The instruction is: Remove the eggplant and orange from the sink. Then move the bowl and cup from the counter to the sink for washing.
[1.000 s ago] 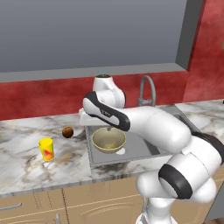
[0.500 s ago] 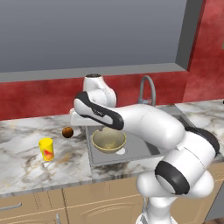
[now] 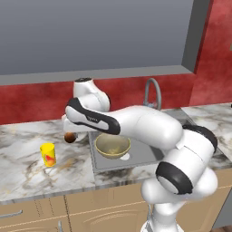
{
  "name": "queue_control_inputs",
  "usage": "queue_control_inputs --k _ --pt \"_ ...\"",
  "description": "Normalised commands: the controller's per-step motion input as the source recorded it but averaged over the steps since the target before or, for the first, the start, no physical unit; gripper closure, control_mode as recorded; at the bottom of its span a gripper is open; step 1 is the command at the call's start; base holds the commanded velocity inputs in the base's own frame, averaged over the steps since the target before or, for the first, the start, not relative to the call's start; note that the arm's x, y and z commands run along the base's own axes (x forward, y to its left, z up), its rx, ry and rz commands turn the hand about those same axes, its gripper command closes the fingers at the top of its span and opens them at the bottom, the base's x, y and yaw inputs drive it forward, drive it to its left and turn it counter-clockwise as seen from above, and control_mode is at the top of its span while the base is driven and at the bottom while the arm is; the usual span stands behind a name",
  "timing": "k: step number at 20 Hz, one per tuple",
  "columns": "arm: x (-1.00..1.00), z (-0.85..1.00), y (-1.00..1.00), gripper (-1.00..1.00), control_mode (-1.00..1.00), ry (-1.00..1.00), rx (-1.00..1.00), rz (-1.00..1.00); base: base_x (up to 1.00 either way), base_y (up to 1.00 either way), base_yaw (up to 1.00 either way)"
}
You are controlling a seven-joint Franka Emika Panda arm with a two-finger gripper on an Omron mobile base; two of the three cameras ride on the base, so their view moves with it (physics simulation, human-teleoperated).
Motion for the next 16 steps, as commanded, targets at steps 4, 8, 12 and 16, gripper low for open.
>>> queue_control_inputs --k 4,8,12,16 --pt "0.0 0.0 0.31 -1.0 -1.0 0.03 -0.04 -0.02 0.0 0.0 0.0" --pt "0.0 0.0 0.3 -1.0 -1.0 0.07 0.0 -0.05 0.0 0.0 0.0" --pt "0.01 0.0 0.24 -1.0 -1.0 0.17 0.0 -0.05 0.0 0.0 0.0" --pt "0.05 0.0 0.16 -1.0 -1.0 0.21 0.01 -0.02 0.0 0.0 0.0"
